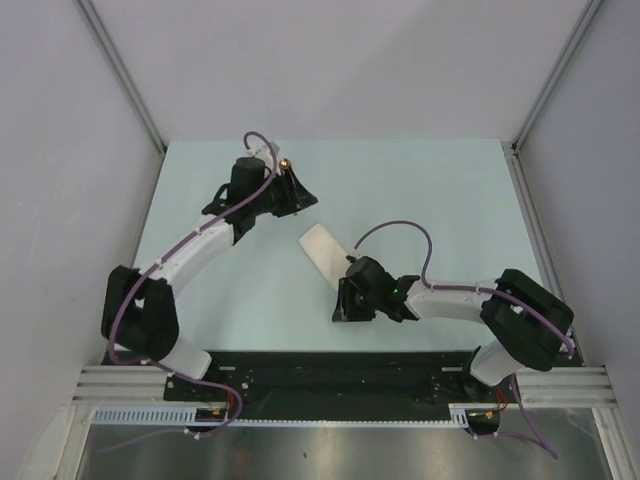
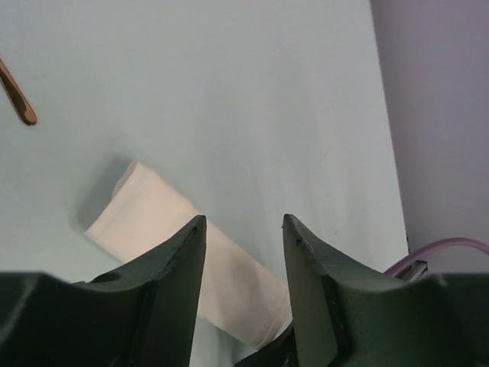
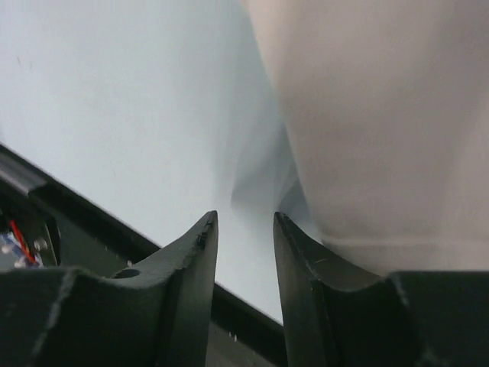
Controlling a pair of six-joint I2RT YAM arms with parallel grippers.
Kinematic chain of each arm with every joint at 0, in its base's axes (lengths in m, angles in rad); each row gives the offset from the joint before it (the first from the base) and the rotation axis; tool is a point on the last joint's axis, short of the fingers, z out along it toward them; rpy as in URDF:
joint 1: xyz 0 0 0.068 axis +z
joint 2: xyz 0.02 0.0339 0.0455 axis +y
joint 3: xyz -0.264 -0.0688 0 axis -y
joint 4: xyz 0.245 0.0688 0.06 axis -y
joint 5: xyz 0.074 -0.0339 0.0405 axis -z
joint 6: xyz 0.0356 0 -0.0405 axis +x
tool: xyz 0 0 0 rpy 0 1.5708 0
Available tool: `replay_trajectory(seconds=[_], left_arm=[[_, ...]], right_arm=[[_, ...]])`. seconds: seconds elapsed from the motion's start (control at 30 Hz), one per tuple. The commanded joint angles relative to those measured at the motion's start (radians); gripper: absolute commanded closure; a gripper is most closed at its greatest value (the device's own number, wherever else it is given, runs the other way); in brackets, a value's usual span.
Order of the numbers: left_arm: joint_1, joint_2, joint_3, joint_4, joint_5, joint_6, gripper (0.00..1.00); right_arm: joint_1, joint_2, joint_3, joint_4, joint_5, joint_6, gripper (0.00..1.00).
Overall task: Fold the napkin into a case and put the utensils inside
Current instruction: Move the smaller rectangle folded napkin to the center of the board.
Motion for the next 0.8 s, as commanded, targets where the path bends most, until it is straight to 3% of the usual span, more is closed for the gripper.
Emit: replay_trajectory(seconds=[0.0,0.17,0.37,0.53,0.63,0.77], left_arm=[[-0.009,0.105,0.048,-0.010,0.054,0.004,0.52],[-0.010,0.171,0.074,0.043,0.045,-0.022,0.53],[-0.011,0.250,0.171,0.029,0.019,-0.015,0.53],[-0.008,0.335,0.235,0.052,0.022,-0.022,0.52],[-0.008,0.401,0.283,0.057,0.020,-0.029,0.52],[-0.008,0.474,0.371,0.003,0.020,0.004,0.52]], right_arm=[[-0.030,0.066,0.026,0.103,0.162,0.057,0.63],[-0.163,0.117,0.020,0.121,0.215,0.033,0.67],[-0.424,0.215,0.107,0.146,0.167,-0.100,0.66],[-0.577,0.410,0.395,0.135,0.048,-0.254,0.64],[-0.628,0.537,0.629,0.036,-0.021,-0.297,0.64],[-0.682,0.559,0.708,-0.031,-0.090,-0.320,0.62]])
